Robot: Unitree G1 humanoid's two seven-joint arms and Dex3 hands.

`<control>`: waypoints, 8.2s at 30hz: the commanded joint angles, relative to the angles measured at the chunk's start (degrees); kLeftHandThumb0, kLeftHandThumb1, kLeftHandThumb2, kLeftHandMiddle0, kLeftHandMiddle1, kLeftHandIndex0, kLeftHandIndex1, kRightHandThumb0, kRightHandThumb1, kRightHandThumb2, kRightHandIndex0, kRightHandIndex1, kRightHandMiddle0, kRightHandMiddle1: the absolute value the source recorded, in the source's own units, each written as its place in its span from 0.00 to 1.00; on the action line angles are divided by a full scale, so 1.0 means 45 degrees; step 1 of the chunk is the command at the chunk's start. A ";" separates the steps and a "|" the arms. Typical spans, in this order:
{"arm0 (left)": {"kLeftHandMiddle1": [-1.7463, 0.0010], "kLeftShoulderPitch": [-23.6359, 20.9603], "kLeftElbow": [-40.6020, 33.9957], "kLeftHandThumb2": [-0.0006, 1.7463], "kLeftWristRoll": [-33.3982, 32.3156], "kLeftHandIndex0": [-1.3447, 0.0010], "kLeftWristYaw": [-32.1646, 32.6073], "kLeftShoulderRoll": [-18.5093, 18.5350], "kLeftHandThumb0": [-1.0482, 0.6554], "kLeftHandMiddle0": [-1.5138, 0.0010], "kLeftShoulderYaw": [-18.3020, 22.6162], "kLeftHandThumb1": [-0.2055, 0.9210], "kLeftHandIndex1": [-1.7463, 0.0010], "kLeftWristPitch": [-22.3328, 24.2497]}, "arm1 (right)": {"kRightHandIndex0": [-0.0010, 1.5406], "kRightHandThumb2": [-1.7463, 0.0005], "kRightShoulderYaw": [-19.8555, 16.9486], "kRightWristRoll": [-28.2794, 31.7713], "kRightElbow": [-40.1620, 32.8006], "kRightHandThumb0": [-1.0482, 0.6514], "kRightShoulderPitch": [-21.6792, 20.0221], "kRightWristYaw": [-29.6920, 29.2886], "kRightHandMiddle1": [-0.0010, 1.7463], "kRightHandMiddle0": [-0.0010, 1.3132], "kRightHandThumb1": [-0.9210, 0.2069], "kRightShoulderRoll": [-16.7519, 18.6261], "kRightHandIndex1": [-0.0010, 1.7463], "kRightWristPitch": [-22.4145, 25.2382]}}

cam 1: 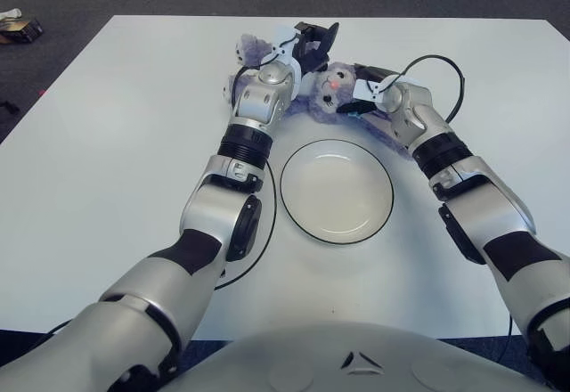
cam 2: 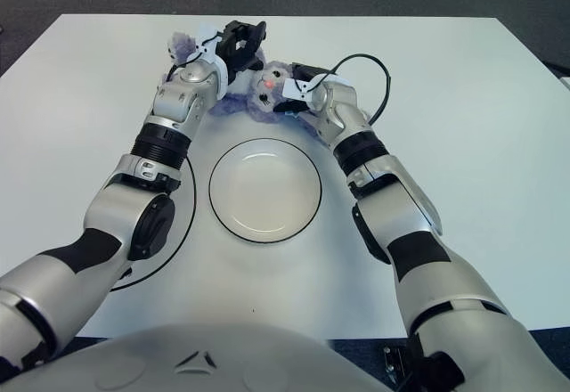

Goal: Put the doll into the plate.

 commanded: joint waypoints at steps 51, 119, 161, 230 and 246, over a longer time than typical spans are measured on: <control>0.00 0.0073 0.0975 0.30 0.0043 0.95 0.0124 0.0143 0.61 0.83 -0.0150 1.00 0.08 -0.0780 | 0.34 0.71 -0.1194 0.1584 0.0192 0.69 0.1648 -0.2968 0.47 0.37 0.15 0.0695 0.80 -0.1042; 0.07 0.2484 -0.1463 0.27 0.3836 0.88 0.0006 0.3626 0.57 0.84 -0.1941 1.00 0.08 -0.6428 | 0.36 0.30 -0.2389 0.1737 -0.4263 0.88 0.3996 -0.1796 1.00 0.56 0.47 -0.2561 1.00 -0.1825; 1.00 -0.1455 0.6452 0.02 1.1764 0.81 0.4812 0.6084 0.02 0.91 -0.8047 1.00 0.95 -1.4430 | 0.37 0.29 -0.3127 0.2491 -0.5645 0.88 0.4577 -0.0799 1.00 0.57 0.49 -0.2489 1.00 -0.1441; 0.43 -0.3609 0.6322 0.00 1.0920 0.83 -0.3799 0.5106 0.14 0.91 -0.8735 0.90 0.76 -1.2846 | 0.38 0.27 -0.3064 0.2205 -0.6262 0.88 0.4368 -0.0782 1.00 0.58 0.51 -0.2575 1.00 -0.0952; 0.44 -0.3344 0.6383 0.00 1.0857 0.81 -0.4043 0.5049 0.15 0.91 -0.8807 0.91 0.79 -1.2561 | 0.38 0.27 -0.3210 0.2211 -0.6724 0.88 0.4461 -0.0794 1.00 0.58 0.52 -0.2599 1.00 -0.0541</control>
